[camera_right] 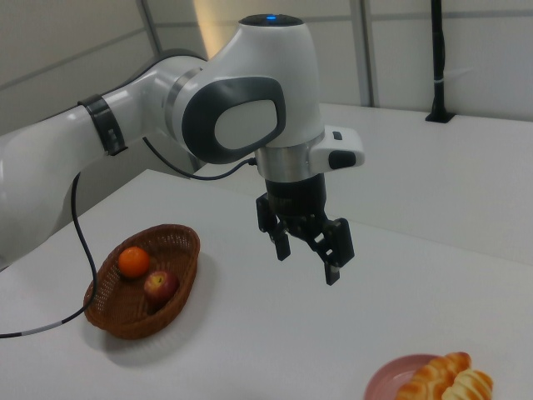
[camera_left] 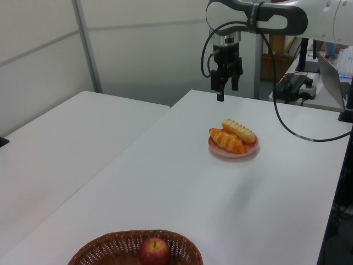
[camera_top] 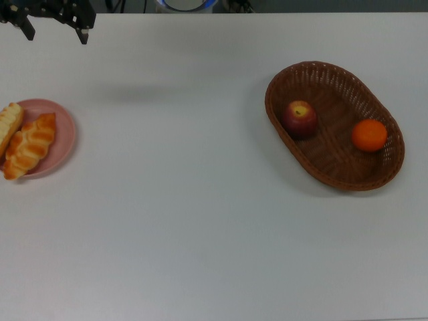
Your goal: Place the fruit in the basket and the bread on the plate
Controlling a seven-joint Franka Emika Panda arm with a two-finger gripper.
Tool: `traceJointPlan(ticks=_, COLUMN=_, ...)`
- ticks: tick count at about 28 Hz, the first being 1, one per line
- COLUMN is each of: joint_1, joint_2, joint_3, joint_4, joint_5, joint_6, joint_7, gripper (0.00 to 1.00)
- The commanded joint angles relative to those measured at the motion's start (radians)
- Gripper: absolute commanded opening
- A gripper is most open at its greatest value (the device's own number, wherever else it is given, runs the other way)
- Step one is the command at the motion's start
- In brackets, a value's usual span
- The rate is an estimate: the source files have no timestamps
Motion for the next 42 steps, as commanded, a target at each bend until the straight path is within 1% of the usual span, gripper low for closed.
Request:
traceJointPlan(ticks=1, joint_1=0.000, joint_2=-0.010, joint_3=-0.006, joint_4=0.007, joint_5=0.045, joint_6=-0.023, joint_7=-0.053, gripper=1.00)
traceJointPlan(ticks=3, joint_1=-0.001, joint_2=-0.007, joint_3=-0.011, joint_4=0.006, joint_5=0.060, joint_6=-0.021, joint_7=-0.074, gripper=1.00)
traceJointPlan(ticks=6, joint_1=0.000, joint_2=-0.007, joint_3=-0.011, joint_4=0.006, joint_5=0.057, joint_6=-0.026, joint_7=-0.075, gripper=1.00)
traceJointPlan(ticks=8, joint_1=-0.001, joint_2=-0.019, joint_3=-0.014, joint_4=0.001, joint_5=0.054, joint_6=-0.035, joint_7=-0.078, gripper=1.00)
traceJointPlan(ticks=12, joint_1=-0.024, joint_2=-0.019, joint_3=-0.013, joint_4=0.004, joint_5=0.063, joint_6=-0.044, joint_7=-0.073, gripper=1.00)
traceJointPlan(ticks=24, joint_1=-0.026, joint_2=-0.019, joint_3=-0.013, joint_4=0.001, joint_5=0.053, joint_6=-0.046, joint_7=-0.079, gripper=1.00)
traceJointPlan(ticks=27, joint_1=-0.036, joint_2=-0.020, joint_3=-0.013, joint_4=0.001, joint_5=0.050, joint_6=-0.047, joint_7=-0.079, gripper=1.00)
traceJointPlan(ticks=37, joint_1=-0.040, joint_2=-0.019, joint_3=-0.014, joint_4=-0.001, joint_5=0.049, joint_6=-0.046, joint_7=-0.079, gripper=1.00)
traceJointPlan(ticks=39, joint_1=-0.061, joint_2=-0.019, joint_3=-0.013, joint_4=-0.001, joint_5=0.053, joint_6=-0.046, joint_7=-0.081, gripper=1.00)
traceJointPlan(ticks=42, joint_1=-0.075, joint_2=-0.017, joint_3=-0.013, joint_4=-0.001, joint_5=0.060, joint_6=-0.043, joint_7=-0.084, gripper=1.00)
